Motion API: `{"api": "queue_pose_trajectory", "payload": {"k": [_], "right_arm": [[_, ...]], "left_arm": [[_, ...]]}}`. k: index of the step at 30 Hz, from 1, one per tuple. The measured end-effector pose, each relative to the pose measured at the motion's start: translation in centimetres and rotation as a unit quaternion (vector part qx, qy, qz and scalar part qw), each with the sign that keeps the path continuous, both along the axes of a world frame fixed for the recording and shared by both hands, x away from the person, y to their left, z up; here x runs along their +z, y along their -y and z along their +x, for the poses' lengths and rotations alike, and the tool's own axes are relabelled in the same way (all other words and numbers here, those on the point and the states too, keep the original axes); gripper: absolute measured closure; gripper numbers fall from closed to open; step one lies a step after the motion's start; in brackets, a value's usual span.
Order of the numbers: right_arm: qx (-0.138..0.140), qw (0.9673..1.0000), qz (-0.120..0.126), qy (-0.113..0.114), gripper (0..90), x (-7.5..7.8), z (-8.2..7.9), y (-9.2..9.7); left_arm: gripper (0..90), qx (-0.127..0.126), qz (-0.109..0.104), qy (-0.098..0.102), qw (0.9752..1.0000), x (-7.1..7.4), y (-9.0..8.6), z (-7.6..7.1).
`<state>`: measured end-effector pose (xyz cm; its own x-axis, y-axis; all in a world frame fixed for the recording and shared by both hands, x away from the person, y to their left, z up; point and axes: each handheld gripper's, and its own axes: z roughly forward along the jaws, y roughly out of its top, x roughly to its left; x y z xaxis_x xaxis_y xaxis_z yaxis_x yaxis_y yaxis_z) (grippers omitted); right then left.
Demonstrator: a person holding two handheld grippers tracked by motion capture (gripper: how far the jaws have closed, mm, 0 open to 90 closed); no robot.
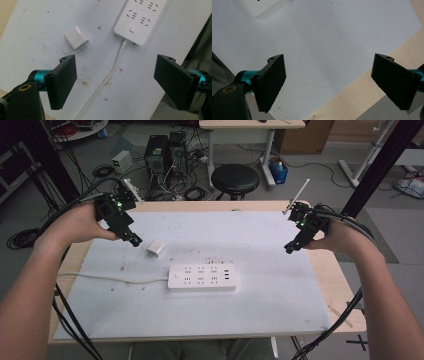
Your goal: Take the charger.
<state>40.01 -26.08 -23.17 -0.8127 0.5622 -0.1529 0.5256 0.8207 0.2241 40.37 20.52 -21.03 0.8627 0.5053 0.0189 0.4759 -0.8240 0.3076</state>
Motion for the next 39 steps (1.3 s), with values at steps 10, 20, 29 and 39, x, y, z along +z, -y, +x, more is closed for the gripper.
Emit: {"api": "queue_pose_trajectory", "payload": {"k": [10,20,29,39], "right_arm": [[0.005,1.0,0.007,-0.002,12.0,-0.6,0.6,0.3],[-0.008,0.9999,0.014,-0.001,12.0,-1.3,1.1,0.8],[-0.018,0.9997,0.018,0.0,12.1,-1.9,1.0,1.4],[-0.02,0.9997,0.017,-0.002,12.0,-2.6,1.1,1.7]], "left_arm": [[18.6,0.037,-0.006,-0.011,0.9993,-1.7,0.7,1.7],[18.7,0.118,-0.012,-0.024,0.9926,-5.0,1.1,4.6],[18.7,0.196,-0.003,-0.061,0.9786,-10.8,1.6,7.5],[18.7,0.241,0.04,-0.073,0.967,-16.3,2.1,9.7]]}}
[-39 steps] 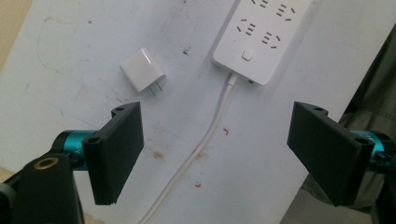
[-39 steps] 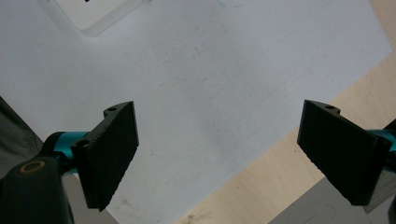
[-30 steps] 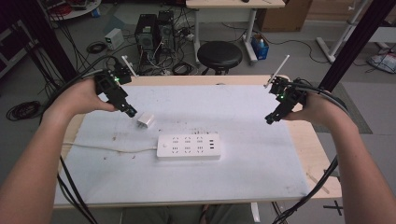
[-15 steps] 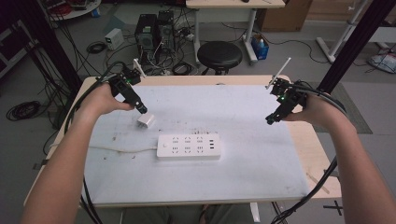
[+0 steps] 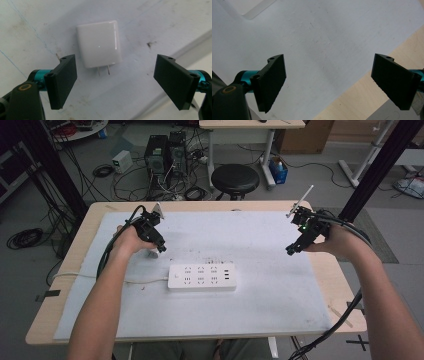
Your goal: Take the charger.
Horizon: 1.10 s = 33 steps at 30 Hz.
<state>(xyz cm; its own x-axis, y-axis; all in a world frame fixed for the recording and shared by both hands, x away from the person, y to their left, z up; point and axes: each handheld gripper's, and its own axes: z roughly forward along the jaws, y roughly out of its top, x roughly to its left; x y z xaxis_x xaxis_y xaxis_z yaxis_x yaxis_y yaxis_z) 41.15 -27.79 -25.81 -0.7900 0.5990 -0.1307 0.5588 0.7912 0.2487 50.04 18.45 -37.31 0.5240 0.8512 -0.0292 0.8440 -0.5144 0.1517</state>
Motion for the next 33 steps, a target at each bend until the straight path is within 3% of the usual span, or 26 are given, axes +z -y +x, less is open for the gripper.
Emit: {"api": "queue_pose_trajectory", "payload": {"k": [3,10,14,18,23,28,33], "right_arm": [[0.003,1.0,-0.002,-0.001,12.0,-0.2,0.1,-0.1],[0.003,1.0,-0.002,-0.004,12.0,-0.5,0.1,-0.3],[0.007,1.0,0.0,-0.003,12.0,-0.5,0.1,-0.3],[0.004,1.0,-0.001,-0.004,12.1,-0.5,0.1,-0.3],[0.0,1.0,0.001,-0.007,12.0,-0.8,0.1,-0.2],[0.0,1.0,-0.004,-0.005,12.0,-0.9,0.1,-0.1],[-0.022,0.9997,0.006,-0.006,12.1,-0.8,0.3,-0.3]], "left_arm": [[19.3,0.008,0.008,-0.009,0.9999,-1.1,0.1,0.5],[22.4,0.016,0.024,-0.008,0.9996,-2.6,0.5,1.2],[29.0,0.017,0.038,-0.013,0.9991,-3.2,0.6,1.5],[39.6,0.021,0.032,-0.015,0.9992,-3.4,0.5,1.7],[42.1,0.028,0.03,-0.018,0.999,-3.4,0.3,1.8],[42.4,0.023,0.017,-0.003,0.9996,-2.0,0.0,1.3],[42.5,0.002,0.002,0.025,0.9997,1.5,0.0,0.3]]}}
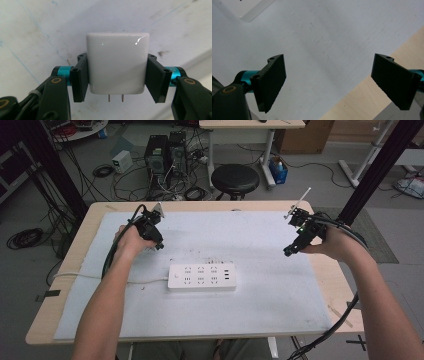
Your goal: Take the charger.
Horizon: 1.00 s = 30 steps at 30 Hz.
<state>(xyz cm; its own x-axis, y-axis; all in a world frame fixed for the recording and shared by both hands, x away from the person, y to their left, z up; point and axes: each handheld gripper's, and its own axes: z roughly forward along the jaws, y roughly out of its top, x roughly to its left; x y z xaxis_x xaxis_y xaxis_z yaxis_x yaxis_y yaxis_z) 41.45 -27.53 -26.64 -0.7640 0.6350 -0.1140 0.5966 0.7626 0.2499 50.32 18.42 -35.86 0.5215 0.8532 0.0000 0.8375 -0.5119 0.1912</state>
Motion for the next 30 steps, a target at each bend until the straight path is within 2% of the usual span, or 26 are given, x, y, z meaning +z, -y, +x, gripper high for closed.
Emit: {"api": "queue_pose_trajectory", "payload": {"k": [3,7,10,13,22,26,30], "right_arm": [[-0.014,0.9999,0.005,-0.002,12.1,0.1,0.1,-0.1],[-0.036,0.9993,0.008,-0.005,12.1,0.3,0.1,-0.1],[-0.046,0.9989,0.01,-0.004,12.1,0.4,0.0,-0.1],[-0.051,0.9987,0.004,-0.008,12.0,0.6,-0.2,-0.2],[-0.055,0.9985,0.006,-0.007,12.1,1.2,-0.1,-1.0],[-0.06,0.9981,0.012,-0.009,12.1,1.3,0.0,-1.3],[-0.065,0.9977,0.019,-0.009,12.1,1.4,-0.2,-1.3]], "left_arm": [[42.5,-0.013,-0.015,0.014,0.9997,2.3,0.3,-0.8],[42.5,-0.041,-0.021,0.031,0.9985,5.1,0.7,-1.8],[42.5,-0.051,-0.029,0.04,0.9975,6.7,1.1,-2.5],[42.5,-0.057,-0.025,0.046,0.997,7.9,1.2,-3.0],[42.4,-0.06,-0.021,0.044,0.997,9.7,1.0,-4.0],[42.4,-0.065,-0.02,0.048,0.9965,9.9,1.0,-4.3],[42.4,-0.08,-0.012,0.041,0.9959,9.9,1.1,-4.2]]}}
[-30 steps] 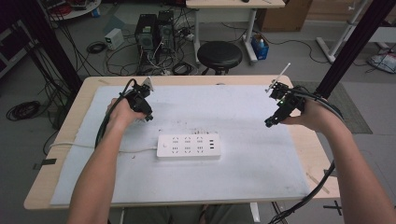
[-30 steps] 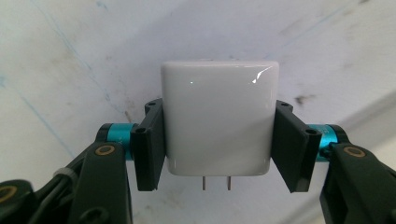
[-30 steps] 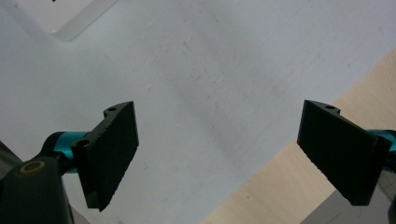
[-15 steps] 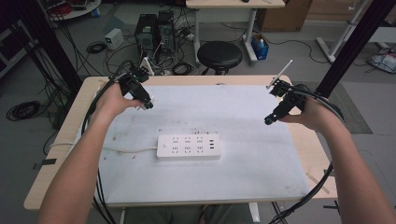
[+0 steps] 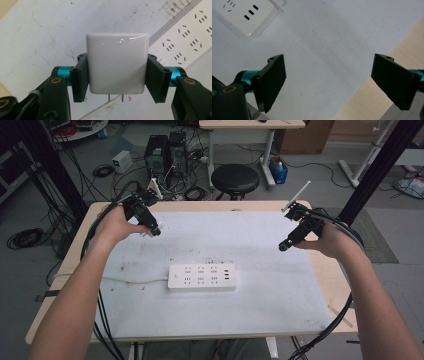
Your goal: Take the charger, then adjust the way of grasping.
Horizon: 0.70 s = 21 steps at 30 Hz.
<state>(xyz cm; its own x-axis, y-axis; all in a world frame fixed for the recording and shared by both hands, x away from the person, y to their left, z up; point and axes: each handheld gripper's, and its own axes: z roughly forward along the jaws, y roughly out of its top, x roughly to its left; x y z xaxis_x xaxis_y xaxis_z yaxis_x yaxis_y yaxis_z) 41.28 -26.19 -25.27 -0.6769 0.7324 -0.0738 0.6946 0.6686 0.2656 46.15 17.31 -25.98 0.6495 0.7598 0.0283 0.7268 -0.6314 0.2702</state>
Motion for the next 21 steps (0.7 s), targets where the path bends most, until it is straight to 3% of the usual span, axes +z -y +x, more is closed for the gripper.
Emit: {"api": "queue_pose_trajectory", "payload": {"k": [2,6,8,10,13,16,18,21], "right_arm": [[-0.004,1.0,0.002,-0.002,12.1,0.1,-0.1,0.1],[-0.022,0.9996,0.019,-0.001,12.1,0.3,-0.4,0.1],[-0.036,0.9984,0.043,-0.006,12.1,0.5,-0.4,0.2],[-0.057,0.996,0.067,-0.017,12.1,0.9,-0.3,0.2],[-0.08,0.9918,0.094,-0.033,12.1,1.1,-0.3,0.0],[-0.099,0.9832,0.143,-0.057,12.1,1.2,-0.5,-0.1],[-0.111,0.9748,0.175,-0.083,12.1,1.2,-0.5,-0.3],[-0.124,0.959,0.226,-0.118,12.2,1.1,-0.7,-0.8]], "left_arm": [[42.5,-0.006,0.001,0.006,1.0,0.0,0.2,-0.1],[42.5,-0.038,-0.029,0.025,0.9985,0.2,1.0,-0.8],[42.4,-0.07,-0.049,0.043,0.9954,0.5,1.7,-1.4],[42.5,-0.1,-0.07,0.061,0.9906,0.8,2.4,-2.1],[42.4,-0.145,-0.103,0.085,0.9803,1.0,3.6,-3.1],[42.5,-0.194,-0.123,0.11,0.9669,0.8,5.3,-4.2],[42.5,-0.228,-0.131,0.133,0.9554,0.6,6.5,-5.0],[42.5,-0.269,-0.148,0.167,0.9369,0.2,8.0,-6.0]]}}
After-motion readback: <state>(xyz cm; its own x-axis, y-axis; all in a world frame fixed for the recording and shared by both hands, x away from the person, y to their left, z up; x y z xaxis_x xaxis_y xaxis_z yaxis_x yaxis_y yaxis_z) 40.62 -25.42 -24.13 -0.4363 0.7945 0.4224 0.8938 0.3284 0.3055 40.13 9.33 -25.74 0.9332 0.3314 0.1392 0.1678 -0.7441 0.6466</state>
